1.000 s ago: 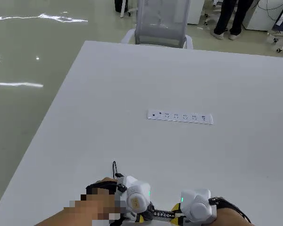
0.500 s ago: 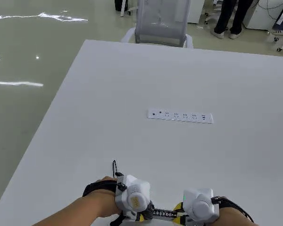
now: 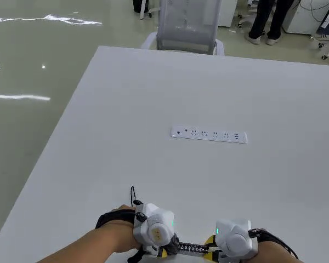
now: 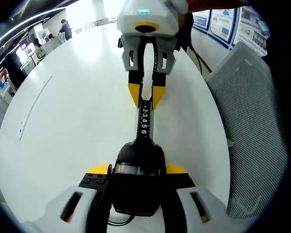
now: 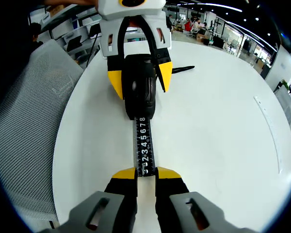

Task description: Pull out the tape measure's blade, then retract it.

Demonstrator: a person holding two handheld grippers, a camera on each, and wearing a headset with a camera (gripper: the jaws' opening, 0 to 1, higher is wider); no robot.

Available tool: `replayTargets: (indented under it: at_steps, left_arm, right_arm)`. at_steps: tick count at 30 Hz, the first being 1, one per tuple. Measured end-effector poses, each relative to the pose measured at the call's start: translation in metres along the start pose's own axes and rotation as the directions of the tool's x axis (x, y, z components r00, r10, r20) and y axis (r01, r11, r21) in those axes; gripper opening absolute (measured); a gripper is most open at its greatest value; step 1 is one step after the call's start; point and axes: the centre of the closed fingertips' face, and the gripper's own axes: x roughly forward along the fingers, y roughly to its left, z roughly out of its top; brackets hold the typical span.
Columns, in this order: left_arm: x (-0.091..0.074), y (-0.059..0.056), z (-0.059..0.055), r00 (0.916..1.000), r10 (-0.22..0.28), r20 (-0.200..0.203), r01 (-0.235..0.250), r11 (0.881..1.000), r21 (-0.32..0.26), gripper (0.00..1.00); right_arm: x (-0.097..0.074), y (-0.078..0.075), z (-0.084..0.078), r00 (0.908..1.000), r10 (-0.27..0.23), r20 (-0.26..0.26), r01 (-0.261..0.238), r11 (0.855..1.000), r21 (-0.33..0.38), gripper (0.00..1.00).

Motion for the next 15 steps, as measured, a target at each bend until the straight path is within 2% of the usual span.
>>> replayTargets:
  at_steps: [15]
  left_arm:
    - [-0.0007, 0.0013, 0.0, 1.0, 0.002, -0.001, -0.002, 1.0, 0.002, 0.35]
  right_arm:
    - [-0.006, -0.0009, -0.0059, 1.0, -0.004, -0.008, 0.004, 1.0, 0.006, 0.11]
